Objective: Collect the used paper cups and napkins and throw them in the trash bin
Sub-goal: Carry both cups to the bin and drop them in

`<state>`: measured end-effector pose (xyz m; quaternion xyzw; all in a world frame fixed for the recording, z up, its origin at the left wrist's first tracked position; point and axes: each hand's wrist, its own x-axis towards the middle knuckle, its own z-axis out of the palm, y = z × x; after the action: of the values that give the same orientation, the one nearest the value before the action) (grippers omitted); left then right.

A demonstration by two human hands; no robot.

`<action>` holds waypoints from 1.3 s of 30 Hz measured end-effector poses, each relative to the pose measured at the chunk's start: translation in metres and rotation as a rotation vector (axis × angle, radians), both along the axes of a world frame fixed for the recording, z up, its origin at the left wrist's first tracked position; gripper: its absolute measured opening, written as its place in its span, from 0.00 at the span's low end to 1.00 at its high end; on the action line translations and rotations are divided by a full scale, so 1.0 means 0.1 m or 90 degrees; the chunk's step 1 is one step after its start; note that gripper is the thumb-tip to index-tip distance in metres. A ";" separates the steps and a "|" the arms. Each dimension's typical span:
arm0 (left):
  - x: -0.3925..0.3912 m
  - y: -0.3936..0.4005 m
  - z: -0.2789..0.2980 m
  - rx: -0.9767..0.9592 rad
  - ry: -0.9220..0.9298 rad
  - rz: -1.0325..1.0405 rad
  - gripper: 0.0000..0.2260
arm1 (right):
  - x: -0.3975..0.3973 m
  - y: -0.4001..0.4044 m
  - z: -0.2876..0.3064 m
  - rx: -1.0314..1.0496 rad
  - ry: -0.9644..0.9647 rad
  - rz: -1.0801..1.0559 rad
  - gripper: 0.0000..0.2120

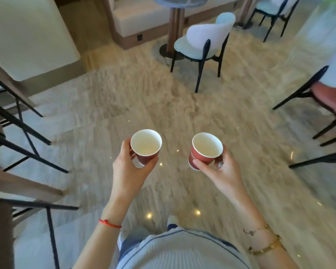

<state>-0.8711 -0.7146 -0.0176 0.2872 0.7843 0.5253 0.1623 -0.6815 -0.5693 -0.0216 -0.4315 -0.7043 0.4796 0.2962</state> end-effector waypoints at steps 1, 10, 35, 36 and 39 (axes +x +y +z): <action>0.05 0.15 0.00 0.001 0.001 -0.012 0.27 | 0.08 0.12 0.00 -0.004 0.001 -0.015 0.25; 0.19 1.53 -0.11 -0.026 0.015 -0.137 0.28 | 0.50 1.11 -0.13 -0.031 0.002 -0.157 0.26; 0.42 7.38 -0.01 -0.032 0.058 -0.450 0.29 | 0.89 5.80 -0.09 -0.057 -0.011 -0.476 0.31; 0.46 7.60 -0.05 -0.037 0.061 -0.457 0.29 | 0.94 6.00 -0.12 -0.058 -0.013 -0.485 0.31; 0.60 8.29 -0.15 -0.041 0.051 -0.476 0.31 | 1.10 6.65 -0.20 -0.054 -0.003 -0.500 0.30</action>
<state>-0.8115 0.1140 -0.0323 0.5687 0.6471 0.3932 0.3213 -0.5716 0.0952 -0.0416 -0.6811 -0.4661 0.3574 0.4371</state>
